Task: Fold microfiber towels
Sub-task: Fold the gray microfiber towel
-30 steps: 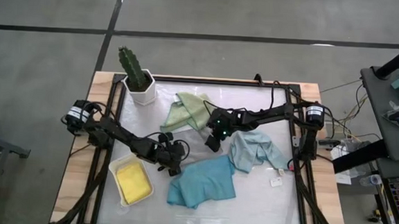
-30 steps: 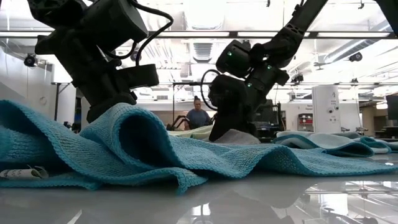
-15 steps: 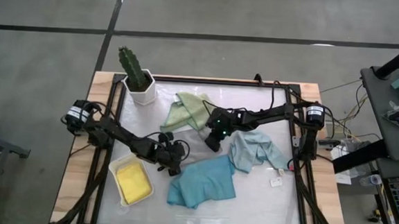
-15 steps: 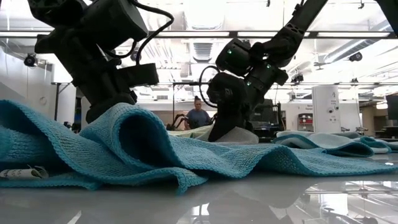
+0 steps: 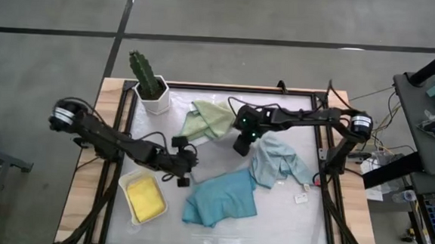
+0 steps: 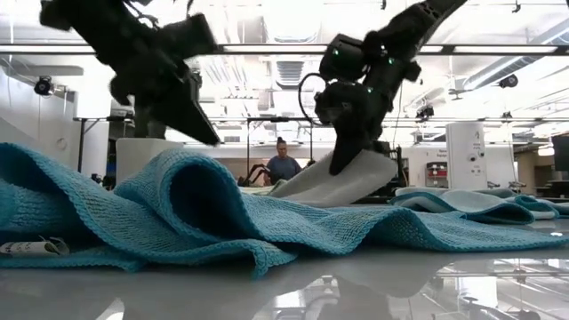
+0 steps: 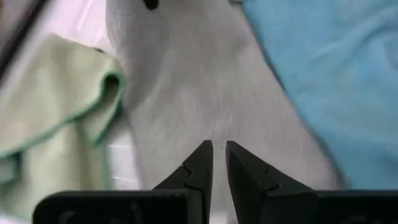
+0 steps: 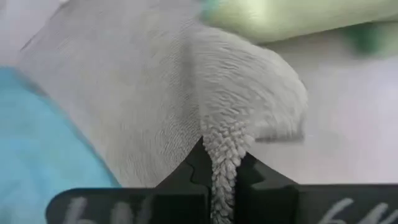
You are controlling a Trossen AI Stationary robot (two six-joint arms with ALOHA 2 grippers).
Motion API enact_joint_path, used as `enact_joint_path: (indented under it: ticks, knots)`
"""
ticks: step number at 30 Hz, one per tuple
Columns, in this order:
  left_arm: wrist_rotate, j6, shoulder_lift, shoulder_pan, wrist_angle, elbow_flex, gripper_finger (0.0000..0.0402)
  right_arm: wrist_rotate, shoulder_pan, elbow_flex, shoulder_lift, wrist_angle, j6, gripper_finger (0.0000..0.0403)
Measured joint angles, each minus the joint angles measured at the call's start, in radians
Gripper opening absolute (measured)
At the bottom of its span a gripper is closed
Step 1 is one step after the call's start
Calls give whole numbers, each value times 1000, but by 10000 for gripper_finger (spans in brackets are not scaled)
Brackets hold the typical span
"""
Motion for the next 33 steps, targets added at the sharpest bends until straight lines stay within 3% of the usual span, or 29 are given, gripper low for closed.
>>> enact_joint_path:
  ticks: [9, 20, 26, 33]
  knots:
    - [-39, 263, -271, 13, -181, -11, 31, 140, 11, 253, 26, -305, 64, 9]
    - [-35, 270, -625, 6, -166, -235, 31, 168, 100, 394, 159, -363, 270, 9]
    - [-34, 269, -719, 6, -154, -267, 31, 168, 145, 445, 223, -359, 379, 9]
    - [-34, 268, -736, 6, -151, -276, 31, 168, 196, 477, 292, -265, 465, 9]
